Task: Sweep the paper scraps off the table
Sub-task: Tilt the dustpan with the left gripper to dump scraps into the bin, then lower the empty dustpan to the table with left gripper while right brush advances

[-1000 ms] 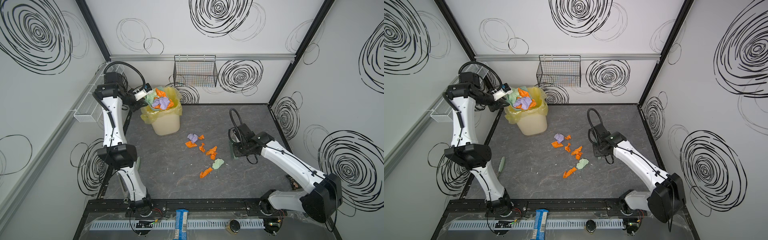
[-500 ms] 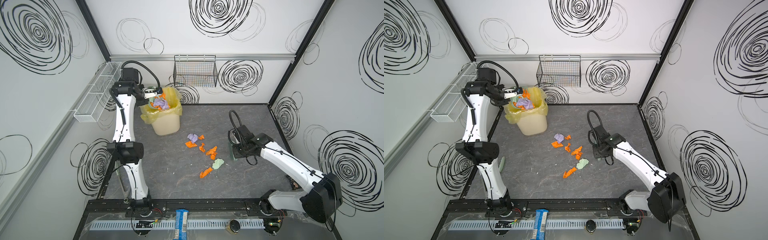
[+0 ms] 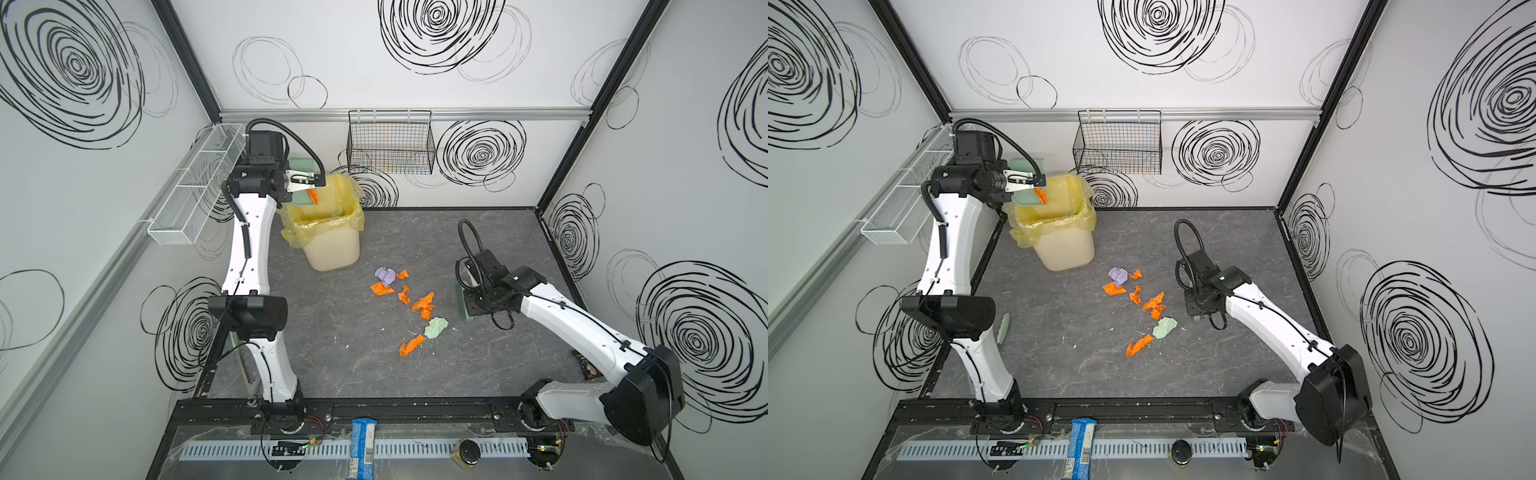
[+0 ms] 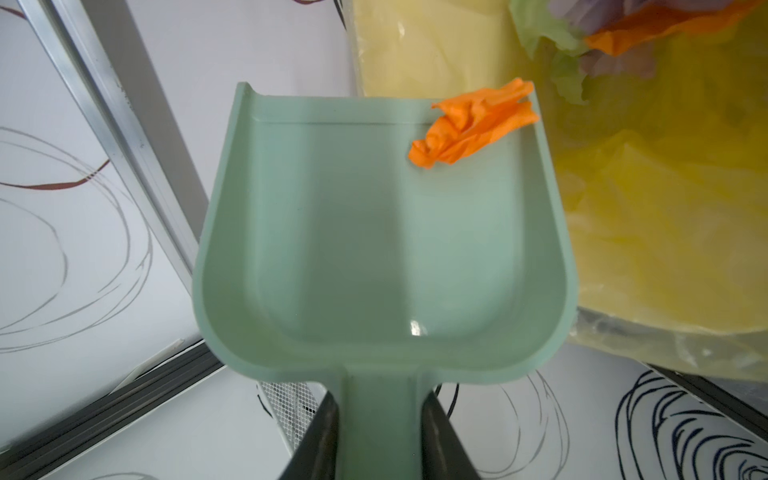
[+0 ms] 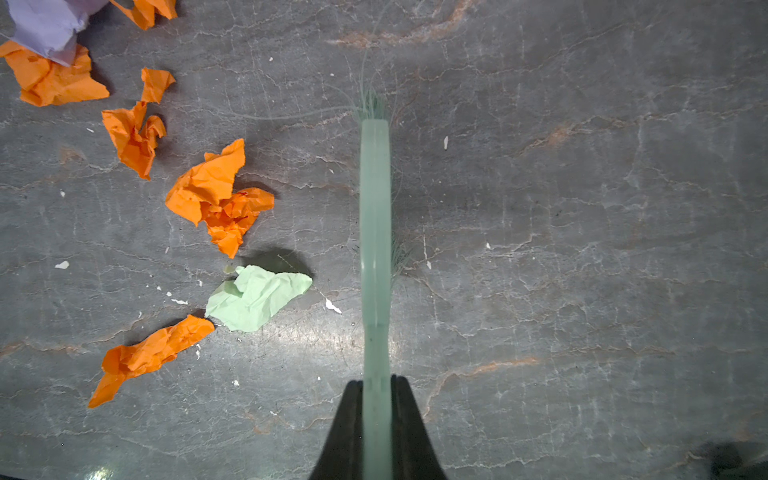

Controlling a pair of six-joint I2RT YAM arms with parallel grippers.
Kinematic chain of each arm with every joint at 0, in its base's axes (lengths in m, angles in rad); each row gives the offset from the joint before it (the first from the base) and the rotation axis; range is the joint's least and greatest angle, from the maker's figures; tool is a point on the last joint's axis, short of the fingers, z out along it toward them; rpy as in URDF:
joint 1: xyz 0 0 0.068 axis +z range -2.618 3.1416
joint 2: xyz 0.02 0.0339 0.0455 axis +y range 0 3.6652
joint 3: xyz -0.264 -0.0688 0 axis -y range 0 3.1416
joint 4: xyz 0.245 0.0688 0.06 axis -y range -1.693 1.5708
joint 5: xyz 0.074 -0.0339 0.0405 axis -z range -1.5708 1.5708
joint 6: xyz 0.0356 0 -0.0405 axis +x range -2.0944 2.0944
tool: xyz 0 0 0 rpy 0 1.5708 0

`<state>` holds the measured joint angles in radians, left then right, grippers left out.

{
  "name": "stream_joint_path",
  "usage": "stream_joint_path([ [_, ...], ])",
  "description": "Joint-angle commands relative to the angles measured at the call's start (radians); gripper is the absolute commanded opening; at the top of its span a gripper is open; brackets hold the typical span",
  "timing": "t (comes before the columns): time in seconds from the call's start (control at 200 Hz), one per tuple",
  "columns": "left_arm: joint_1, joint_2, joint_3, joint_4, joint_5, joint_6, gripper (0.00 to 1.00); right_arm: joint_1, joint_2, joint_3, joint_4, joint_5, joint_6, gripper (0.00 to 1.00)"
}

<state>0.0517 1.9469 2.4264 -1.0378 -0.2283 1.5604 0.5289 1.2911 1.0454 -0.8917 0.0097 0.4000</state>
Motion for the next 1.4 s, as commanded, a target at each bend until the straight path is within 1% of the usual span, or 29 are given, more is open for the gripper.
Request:
stream_joint_path([
  [0.0,0.025,-0.051,-0.008,0.086,-0.017,0.046,0.00,-0.003,-0.006,-0.001,0.003,0.024,-0.006,0.00],
  [0.15,0.064,-0.086,-0.007,0.116,0.012,0.056,0.00,-0.004,-0.006,0.029,-0.010,0.045,-0.006,0.00],
  [0.245,0.095,-0.116,-0.002,0.121,0.057,0.052,0.00,-0.004,0.000,0.066,-0.023,0.058,-0.007,0.00],
  [0.395,0.117,-0.187,0.028,-0.021,0.197,-0.033,0.00,-0.003,0.023,0.142,-0.008,0.026,-0.008,0.00],
  [0.535,0.117,-0.313,-0.041,-0.132,0.368,-0.136,0.00,-0.002,0.057,0.224,0.057,-0.070,-0.016,0.00],
  [0.64,0.112,-0.426,-0.166,-0.185,0.487,-0.201,0.00,-0.003,0.075,0.271,0.135,-0.139,0.005,0.00],
  [0.72,0.106,-0.514,-0.285,-0.228,0.572,-0.234,0.00,-0.003,0.092,0.306,0.205,-0.197,0.053,0.00],
  [0.78,0.102,-0.582,-0.401,-0.245,0.625,-0.250,0.00,-0.002,0.100,0.315,0.283,-0.245,0.106,0.00],
  [0.846,0.097,-0.657,-0.531,-0.251,0.667,-0.258,0.00,-0.004,0.102,0.285,0.420,-0.305,0.193,0.00],
  [0.926,0.090,-0.752,-0.726,-0.228,0.699,-0.267,0.00,-0.004,0.115,0.216,0.638,-0.382,0.339,0.00],
  [1.026,0.081,-0.874,-0.966,-0.152,0.702,-0.288,0.00,-0.002,0.186,0.155,0.884,-0.451,0.520,0.00],
  [1.101,0.077,-0.949,-1.102,-0.111,0.704,-0.307,0.00,0.008,0.268,0.168,0.973,-0.460,0.609,0.00],
  [1.181,0.076,-1.006,-1.207,-0.096,0.716,-0.327,0.00,0.013,0.363,0.206,0.999,-0.455,0.685,0.00],
  [1.256,0.076,-1.047,-1.281,-0.088,0.725,-0.339,0.00,0.016,0.444,0.229,1.030,-0.456,0.746,0.00],
  [1.396,0.078,-1.094,-1.380,-0.072,0.739,-0.351,0.00,0.019,0.546,0.196,1.149,-0.427,0.851,0.00],
])
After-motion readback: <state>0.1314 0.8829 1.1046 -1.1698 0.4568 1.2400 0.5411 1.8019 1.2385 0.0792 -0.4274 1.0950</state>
